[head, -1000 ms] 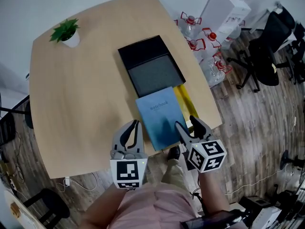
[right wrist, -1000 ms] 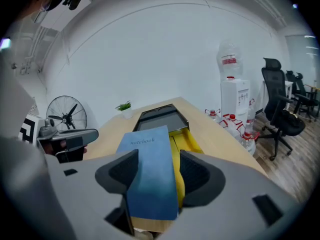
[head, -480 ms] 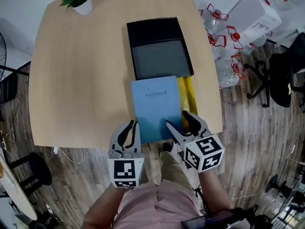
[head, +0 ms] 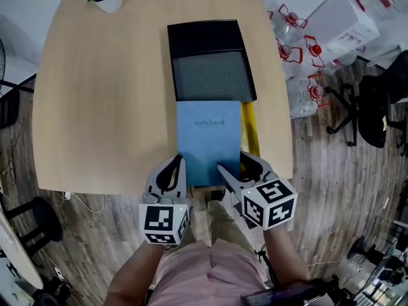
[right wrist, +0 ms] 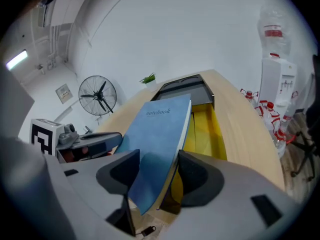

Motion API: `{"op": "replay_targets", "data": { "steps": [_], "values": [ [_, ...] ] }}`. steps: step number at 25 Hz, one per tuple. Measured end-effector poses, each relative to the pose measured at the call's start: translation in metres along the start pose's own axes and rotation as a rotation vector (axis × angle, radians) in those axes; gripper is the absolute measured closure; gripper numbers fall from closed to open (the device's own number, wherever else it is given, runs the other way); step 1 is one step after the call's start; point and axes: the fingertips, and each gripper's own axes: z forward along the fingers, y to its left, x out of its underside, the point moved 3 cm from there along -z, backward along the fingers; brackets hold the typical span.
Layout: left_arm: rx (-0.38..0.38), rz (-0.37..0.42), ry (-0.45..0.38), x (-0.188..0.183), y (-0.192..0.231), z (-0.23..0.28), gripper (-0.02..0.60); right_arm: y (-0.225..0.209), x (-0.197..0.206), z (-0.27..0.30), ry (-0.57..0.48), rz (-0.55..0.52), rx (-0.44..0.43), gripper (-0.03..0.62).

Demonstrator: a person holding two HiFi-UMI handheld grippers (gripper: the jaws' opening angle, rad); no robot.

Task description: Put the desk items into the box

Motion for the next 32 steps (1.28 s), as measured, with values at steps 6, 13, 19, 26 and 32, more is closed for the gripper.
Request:
{"op": "replay_targets", "data": {
  "steps": [6,13,19,26,32],
  "values": [
    [0.106,0.065,0.066,0.009,-0.037,0.006,0.569,-0.004,-0.001,-0.008,-0.002,0.035,-0.020,0.373],
    [0.104,0.019,0.073,0.002,-0.041,0.004,0.569,0.000,0.001,-0.020,-0.021,0.041,-0.035,0.373],
    [0.093,-0.054,0.083,0.006,-0.041,0.005,0.569,-0.006,0.017,-0.021,0.052,0.028,-0.047,0.364],
    [-0.014,-0.007,0.034,0.001,-0.025,-0.005,0.569,-0.008,0.026,-0.020,0.066,0.030,-0.041,0.356],
    [-0.146,-0.008,0.082,0.011,0.007,-0.010,0.569,-0.012,0.026,-0.018,0.071,0.043,-0.038,0.358]
  ]
}}
